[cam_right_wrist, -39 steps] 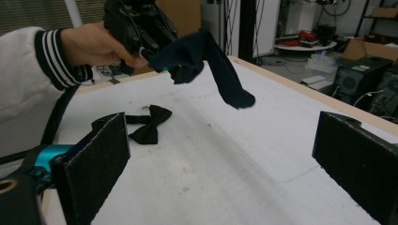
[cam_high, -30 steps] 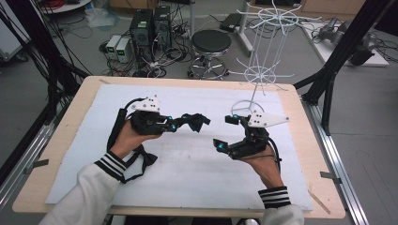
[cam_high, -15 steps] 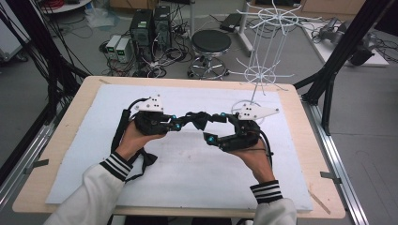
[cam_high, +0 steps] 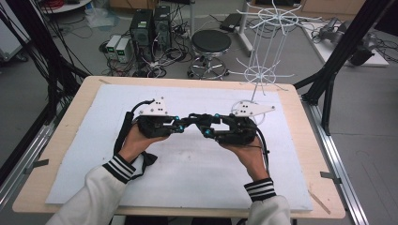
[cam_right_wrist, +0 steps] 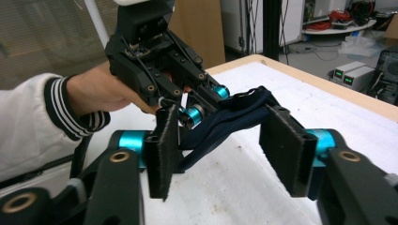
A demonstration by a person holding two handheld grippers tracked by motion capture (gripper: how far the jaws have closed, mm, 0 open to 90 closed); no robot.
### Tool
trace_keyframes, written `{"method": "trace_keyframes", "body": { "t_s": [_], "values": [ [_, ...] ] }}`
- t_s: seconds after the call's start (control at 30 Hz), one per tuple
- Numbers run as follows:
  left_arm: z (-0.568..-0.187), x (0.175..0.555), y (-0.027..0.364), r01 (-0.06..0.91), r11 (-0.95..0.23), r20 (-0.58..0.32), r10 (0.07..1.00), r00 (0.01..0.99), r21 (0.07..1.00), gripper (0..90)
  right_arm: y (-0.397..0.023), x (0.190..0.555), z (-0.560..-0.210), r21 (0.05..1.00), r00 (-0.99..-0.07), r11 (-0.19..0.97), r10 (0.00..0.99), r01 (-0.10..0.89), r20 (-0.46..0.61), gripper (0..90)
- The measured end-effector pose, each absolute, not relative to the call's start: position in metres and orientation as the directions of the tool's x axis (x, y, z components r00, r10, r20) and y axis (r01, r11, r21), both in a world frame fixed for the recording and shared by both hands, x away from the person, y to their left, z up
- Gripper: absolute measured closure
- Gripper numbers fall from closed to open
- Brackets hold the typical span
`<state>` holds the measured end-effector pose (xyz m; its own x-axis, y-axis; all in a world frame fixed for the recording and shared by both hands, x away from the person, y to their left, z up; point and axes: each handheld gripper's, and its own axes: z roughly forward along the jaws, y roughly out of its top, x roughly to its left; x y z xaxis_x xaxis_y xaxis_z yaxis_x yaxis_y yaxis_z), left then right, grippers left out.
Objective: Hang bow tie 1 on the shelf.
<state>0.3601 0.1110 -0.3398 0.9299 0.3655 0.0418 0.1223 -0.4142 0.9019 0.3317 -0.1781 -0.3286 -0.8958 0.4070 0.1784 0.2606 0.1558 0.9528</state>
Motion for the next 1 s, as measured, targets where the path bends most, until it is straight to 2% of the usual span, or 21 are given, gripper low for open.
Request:
{"method": "trace_keyframes", "body": {
  "t_s": [0.13,0.23,0.33,0.5,0.6,0.73,0.77,0.87,0.9,1.0],
  "values": [
    [-0.339,0.358,0.11,0.11,-0.417,0.052,0.359,0.932,0.902,82.0,-0.178,0.332,-0.328,0.953,-0.899,0.168,0.405,0.253,0.167,58.9],
    [-0.339,0.358,0.111,0.113,-0.407,0.044,0.357,0.933,0.906,82.1,-0.179,0.331,-0.328,0.953,-0.9,0.178,0.406,0.246,0.157,71.4],
    [-0.339,0.357,0.112,0.113,-0.407,0.045,0.359,0.932,0.906,82.1,-0.179,0.33,-0.327,0.951,-0.904,0.189,0.4,0.244,0.153,79.6],
    [-0.341,0.357,0.114,0.118,-0.406,0.04,0.361,0.932,0.906,81.5,-0.178,0.33,-0.328,0.949,-0.901,0.191,0.403,0.251,0.157,83.0],
    [-0.342,0.358,0.115,0.119,-0.394,0.033,0.357,0.933,0.911,75.9,-0.177,0.33,-0.328,0.949,-0.9,0.191,0.407,0.251,0.156,83.4],
    [-0.342,0.358,0.118,0.123,-0.367,0.025,0.375,0.927,0.922,60.1,-0.178,0.329,-0.327,0.95,-0.898,0.19,0.414,0.247,0.151,83.4],
    [-0.342,0.358,0.118,0.123,-0.36,0.026,0.381,0.924,0.925,52.6,-0.179,0.329,-0.327,0.951,-0.896,0.19,0.418,0.246,0.149,83.5],
    [-0.343,0.358,0.12,0.11,-0.327,0.039,0.419,0.907,0.939,21.6,-0.182,0.328,-0.326,0.955,-0.893,0.181,0.428,0.237,0.141,83.5],
    [-0.344,0.358,0.121,0.101,-0.307,0.039,0.419,0.907,0.946,14.5,-0.183,0.328,-0.325,0.955,-0.89,0.176,0.434,0.238,0.142,83.5],
    [-0.344,0.358,0.128,0.087,-0.261,0.03,0.415,0.909,0.961,10.1,-0.189,0.326,-0.323,0.959,-0.881,0.159,0.452,0.233,0.139,83.4]
  ]
}}
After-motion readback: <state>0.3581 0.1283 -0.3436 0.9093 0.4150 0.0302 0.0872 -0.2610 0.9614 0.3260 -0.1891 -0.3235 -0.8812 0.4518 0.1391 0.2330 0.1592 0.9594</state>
